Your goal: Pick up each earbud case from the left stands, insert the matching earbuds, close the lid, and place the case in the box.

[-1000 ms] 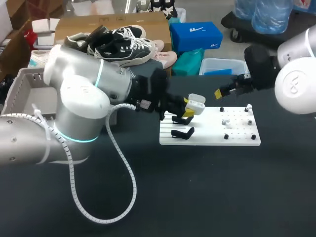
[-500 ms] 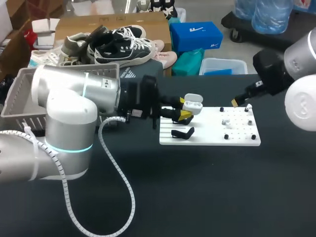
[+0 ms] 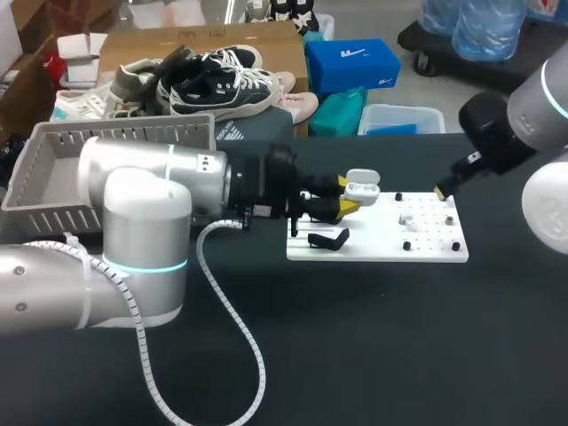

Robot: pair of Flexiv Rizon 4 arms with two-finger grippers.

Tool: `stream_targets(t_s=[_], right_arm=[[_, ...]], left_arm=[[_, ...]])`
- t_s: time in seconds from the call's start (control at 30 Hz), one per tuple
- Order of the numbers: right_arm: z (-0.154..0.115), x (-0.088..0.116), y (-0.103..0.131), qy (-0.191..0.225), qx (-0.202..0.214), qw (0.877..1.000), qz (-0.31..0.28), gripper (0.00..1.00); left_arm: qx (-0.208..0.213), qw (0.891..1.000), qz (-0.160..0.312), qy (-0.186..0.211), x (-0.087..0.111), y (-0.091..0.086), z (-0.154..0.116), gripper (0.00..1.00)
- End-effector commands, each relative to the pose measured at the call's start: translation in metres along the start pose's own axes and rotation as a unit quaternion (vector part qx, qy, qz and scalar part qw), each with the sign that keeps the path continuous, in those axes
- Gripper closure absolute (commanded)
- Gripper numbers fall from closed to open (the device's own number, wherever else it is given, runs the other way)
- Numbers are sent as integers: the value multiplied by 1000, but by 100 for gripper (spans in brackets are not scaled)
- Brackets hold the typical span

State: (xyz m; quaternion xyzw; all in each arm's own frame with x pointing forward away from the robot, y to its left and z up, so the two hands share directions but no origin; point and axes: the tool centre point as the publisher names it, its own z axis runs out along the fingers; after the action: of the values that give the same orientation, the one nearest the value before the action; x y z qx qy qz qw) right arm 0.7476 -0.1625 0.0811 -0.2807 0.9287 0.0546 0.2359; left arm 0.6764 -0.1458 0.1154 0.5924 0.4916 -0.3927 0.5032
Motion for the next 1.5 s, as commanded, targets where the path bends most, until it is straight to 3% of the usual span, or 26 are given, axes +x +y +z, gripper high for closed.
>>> stream_targets(t_s=[0.03, 0.53, 1.37, 1.5], right_arm=[[9, 0, -3, 2, 78, 997, 2, 0], [27, 2, -15, 37, 107, 994, -11, 0], [62, 5, -22, 57, 89, 994, -16, 0], [63, 4, -22, 57, 89, 994, -14, 13]], left_arm=[[-8, 1000, -4, -11, 3, 5, 2, 100], [-38, 999, -10, -24, 0, 13, -6, 100], [-38, 999, -10, -24, 0, 13, -6, 100], [-38, 999, -10, -24, 0, 13, -6, 100]])
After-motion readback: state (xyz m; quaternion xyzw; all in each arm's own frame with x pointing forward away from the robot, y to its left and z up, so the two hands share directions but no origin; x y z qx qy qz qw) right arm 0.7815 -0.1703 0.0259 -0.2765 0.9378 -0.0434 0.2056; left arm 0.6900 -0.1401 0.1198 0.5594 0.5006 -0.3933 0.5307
